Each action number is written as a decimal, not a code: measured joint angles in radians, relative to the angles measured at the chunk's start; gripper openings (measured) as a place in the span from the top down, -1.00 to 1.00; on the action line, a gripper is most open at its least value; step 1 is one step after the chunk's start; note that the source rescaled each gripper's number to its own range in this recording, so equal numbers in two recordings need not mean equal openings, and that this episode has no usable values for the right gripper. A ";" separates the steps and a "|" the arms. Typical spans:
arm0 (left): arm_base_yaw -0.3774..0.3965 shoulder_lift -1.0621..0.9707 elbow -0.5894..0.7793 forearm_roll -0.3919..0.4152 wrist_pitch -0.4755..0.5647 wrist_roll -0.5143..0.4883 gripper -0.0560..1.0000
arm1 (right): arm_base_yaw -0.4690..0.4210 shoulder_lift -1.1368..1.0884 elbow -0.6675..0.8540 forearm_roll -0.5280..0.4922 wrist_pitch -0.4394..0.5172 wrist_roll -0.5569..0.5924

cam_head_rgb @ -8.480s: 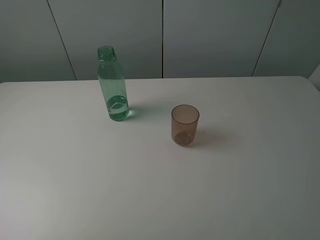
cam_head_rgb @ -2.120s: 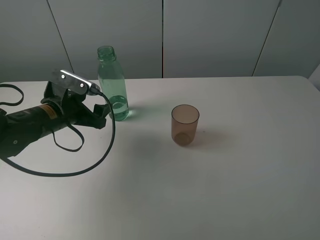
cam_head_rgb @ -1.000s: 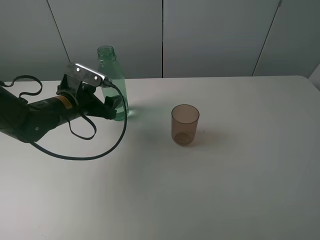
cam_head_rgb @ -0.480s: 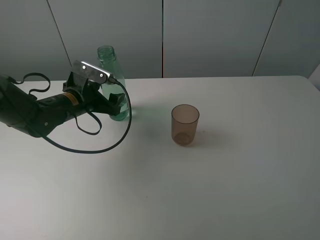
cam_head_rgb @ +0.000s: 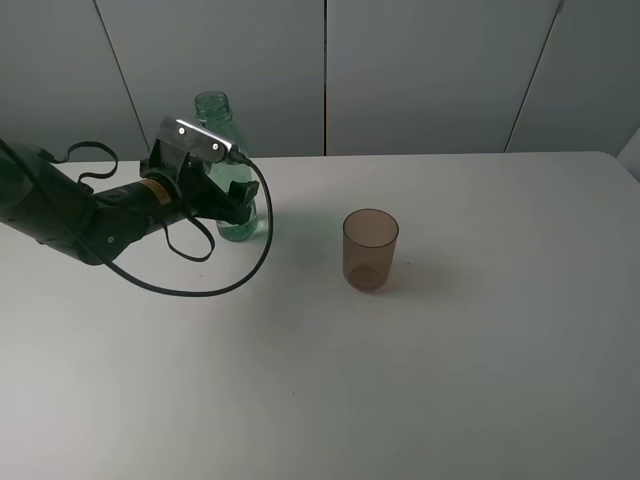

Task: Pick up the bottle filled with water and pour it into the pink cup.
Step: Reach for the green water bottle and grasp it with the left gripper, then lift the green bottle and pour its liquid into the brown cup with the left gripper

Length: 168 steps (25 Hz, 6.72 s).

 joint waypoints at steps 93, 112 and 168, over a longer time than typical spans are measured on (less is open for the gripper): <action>-0.213 -0.050 -0.366 0.180 0.633 0.772 0.89 | 0.000 0.000 0.000 0.000 0.000 0.000; -0.213 -0.050 -0.366 -0.102 0.563 1.372 0.89 | 0.000 0.000 0.000 0.000 0.000 0.000; -0.257 -0.050 -0.366 -0.392 0.335 1.998 0.89 | 0.000 0.000 0.000 0.000 0.000 0.000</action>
